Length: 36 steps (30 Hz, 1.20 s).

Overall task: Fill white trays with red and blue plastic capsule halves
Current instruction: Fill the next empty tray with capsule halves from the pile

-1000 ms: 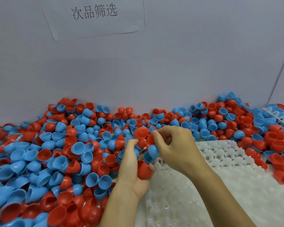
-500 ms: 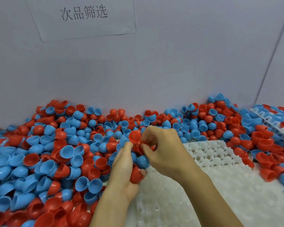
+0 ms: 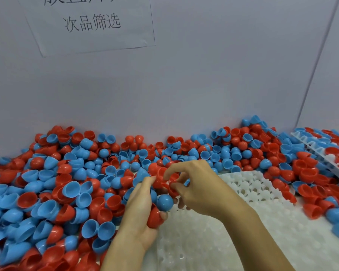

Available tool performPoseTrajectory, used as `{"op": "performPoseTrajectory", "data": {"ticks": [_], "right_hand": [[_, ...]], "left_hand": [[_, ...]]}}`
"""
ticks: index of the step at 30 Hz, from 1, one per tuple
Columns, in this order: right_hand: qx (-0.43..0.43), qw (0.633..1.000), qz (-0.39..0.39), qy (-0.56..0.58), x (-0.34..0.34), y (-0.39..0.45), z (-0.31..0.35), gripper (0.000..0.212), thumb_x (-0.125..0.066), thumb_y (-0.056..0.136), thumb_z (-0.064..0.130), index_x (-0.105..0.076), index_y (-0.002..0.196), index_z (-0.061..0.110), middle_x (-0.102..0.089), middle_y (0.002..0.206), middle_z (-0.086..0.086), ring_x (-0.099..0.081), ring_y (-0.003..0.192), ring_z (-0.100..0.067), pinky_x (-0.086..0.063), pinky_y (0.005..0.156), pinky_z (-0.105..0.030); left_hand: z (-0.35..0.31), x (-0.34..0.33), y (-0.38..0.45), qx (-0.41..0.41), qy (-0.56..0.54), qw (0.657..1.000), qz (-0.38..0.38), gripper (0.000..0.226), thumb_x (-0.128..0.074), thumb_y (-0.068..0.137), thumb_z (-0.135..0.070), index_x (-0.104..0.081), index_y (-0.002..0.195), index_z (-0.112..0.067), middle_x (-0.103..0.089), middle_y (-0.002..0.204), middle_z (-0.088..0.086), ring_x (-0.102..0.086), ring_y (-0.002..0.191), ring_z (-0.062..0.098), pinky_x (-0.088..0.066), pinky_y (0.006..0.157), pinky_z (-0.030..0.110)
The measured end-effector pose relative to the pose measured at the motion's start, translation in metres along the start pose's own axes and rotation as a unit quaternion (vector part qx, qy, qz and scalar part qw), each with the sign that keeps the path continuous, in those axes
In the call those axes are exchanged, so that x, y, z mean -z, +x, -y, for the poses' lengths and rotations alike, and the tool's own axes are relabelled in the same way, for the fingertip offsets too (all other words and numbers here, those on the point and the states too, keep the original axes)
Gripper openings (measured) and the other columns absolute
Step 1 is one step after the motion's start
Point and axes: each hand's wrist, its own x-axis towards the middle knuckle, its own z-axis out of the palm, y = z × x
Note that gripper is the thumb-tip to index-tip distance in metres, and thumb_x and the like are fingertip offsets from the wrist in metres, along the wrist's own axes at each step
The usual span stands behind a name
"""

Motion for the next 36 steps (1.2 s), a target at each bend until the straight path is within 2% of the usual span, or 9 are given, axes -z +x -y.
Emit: {"op": "performPoseTrajectory", "data": {"ticks": [5, 10, 12, 15, 21, 26, 30, 34, 36], "right_hand": [[-0.005, 0.998, -0.051, 0.025, 0.008, 0.001, 0.0, 0.02, -0.067, 0.093, 0.01, -0.074, 0.103, 0.025, -0.068, 0.078, 0.015, -0.067, 0.064, 0.004, -0.054, 0.058, -0.011], [-0.076, 0.974, -0.212, 0.011, 0.044, 0.001, -0.029, 0.018, -0.066, 0.092, 0.006, -0.075, 0.099, 0.02, -0.064, 0.07, 0.02, -0.069, 0.066, -0.008, -0.048, 0.053, -0.005], [-0.108, 0.965, -0.239, -0.023, 0.053, 0.0, -0.045, 0.018, -0.067, 0.092, 0.008, -0.074, 0.101, 0.021, -0.065, 0.074, 0.018, -0.064, 0.066, -0.002, -0.043, 0.047, -0.007], [-0.143, 0.962, -0.223, -0.063, 0.049, 0.002, -0.061, 0.016, -0.071, 0.09, 0.01, -0.075, 0.102, 0.02, -0.071, 0.088, 0.007, -0.057, 0.069, 0.003, -0.04, 0.058, -0.009], [-0.224, 0.956, -0.128, -0.138, 0.025, 0.003, -0.076, 0.026, -0.07, 0.091, 0.014, -0.072, 0.115, 0.021, -0.07, 0.116, -0.007, -0.066, 0.094, -0.02, -0.058, 0.085, -0.041], [-0.236, 0.947, -0.107, -0.189, 0.014, 0.005, -0.077, 0.028, -0.063, 0.094, 0.013, -0.072, 0.118, 0.026, -0.068, 0.123, -0.001, -0.066, 0.103, -0.021, -0.058, 0.087, -0.041], [-0.222, 0.947, -0.103, -0.209, 0.015, 0.003, -0.077, 0.021, -0.057, 0.096, 0.011, -0.076, 0.101, 0.018, -0.072, 0.111, -0.004, -0.067, 0.098, -0.023, -0.059, 0.084, -0.042], [-0.206, 0.952, -0.096, -0.203, 0.023, 0.001, -0.071, 0.033, -0.054, 0.098, 0.013, -0.068, 0.125, 0.027, -0.063, 0.131, -0.003, -0.062, 0.113, -0.024, -0.055, 0.091, -0.042], [-0.162, 0.964, -0.124, -0.17, 0.034, 0.002, -0.061, 0.032, -0.055, 0.099, 0.015, -0.067, 0.125, 0.028, -0.065, 0.127, -0.002, -0.064, 0.106, -0.018, -0.057, 0.085, -0.034]], "left_hand": [[-0.003, 0.0, -0.002, -0.01, -0.004, 1.0, 0.0, 0.027, -0.06, 0.097, -0.029, -0.067, 0.113, -0.008, -0.073, 0.087, 0.013, -0.065, 0.06, 0.016, -0.037, 0.032, 0.019], [-0.01, 0.006, -0.003, -0.032, -0.027, 0.999, -0.013, 0.016, -0.06, 0.096, -0.026, -0.058, 0.088, -0.013, -0.066, 0.065, 0.004, -0.062, 0.049, 0.01, -0.035, 0.031, 0.018], [-0.01, 0.007, -0.002, -0.033, -0.035, 0.999, -0.015, 0.016, -0.06, 0.097, -0.026, -0.058, 0.087, -0.013, -0.065, 0.064, 0.004, -0.061, 0.046, 0.01, -0.036, 0.031, 0.018], [-0.011, 0.006, -0.003, -0.033, -0.037, 0.999, -0.008, 0.016, -0.059, 0.098, -0.025, -0.057, 0.089, -0.013, -0.065, 0.064, 0.004, -0.061, 0.046, 0.011, -0.036, 0.031, 0.018], [-0.012, 0.007, -0.005, -0.03, -0.035, 0.999, -0.006, 0.017, -0.058, 0.099, -0.025, -0.057, 0.087, -0.012, -0.065, 0.064, 0.004, -0.062, 0.046, 0.011, -0.037, 0.031, 0.018], [-0.011, 0.005, -0.006, -0.025, -0.038, 0.999, 0.002, 0.02, -0.058, 0.098, -0.025, -0.059, 0.082, -0.013, -0.065, 0.065, 0.004, -0.064, 0.05, 0.013, -0.036, 0.031, 0.018], [-0.012, 0.005, -0.008, -0.018, -0.053, 0.998, 0.024, 0.022, -0.061, 0.095, -0.026, -0.066, 0.077, -0.014, -0.064, 0.07, 0.006, -0.064, 0.055, 0.013, -0.037, 0.031, 0.018], [-0.014, 0.003, -0.011, -0.021, -0.061, 0.997, 0.05, 0.018, -0.066, 0.085, -0.028, -0.07, 0.075, -0.014, -0.066, 0.072, 0.007, -0.063, 0.057, 0.016, -0.036, 0.031, 0.018], [-0.015, 0.001, -0.014, -0.025, -0.057, 0.996, 0.063, 0.017, -0.068, 0.076, -0.031, -0.072, 0.076, -0.014, -0.067, 0.075, 0.008, -0.062, 0.06, 0.017, -0.036, 0.031, 0.019]]}}
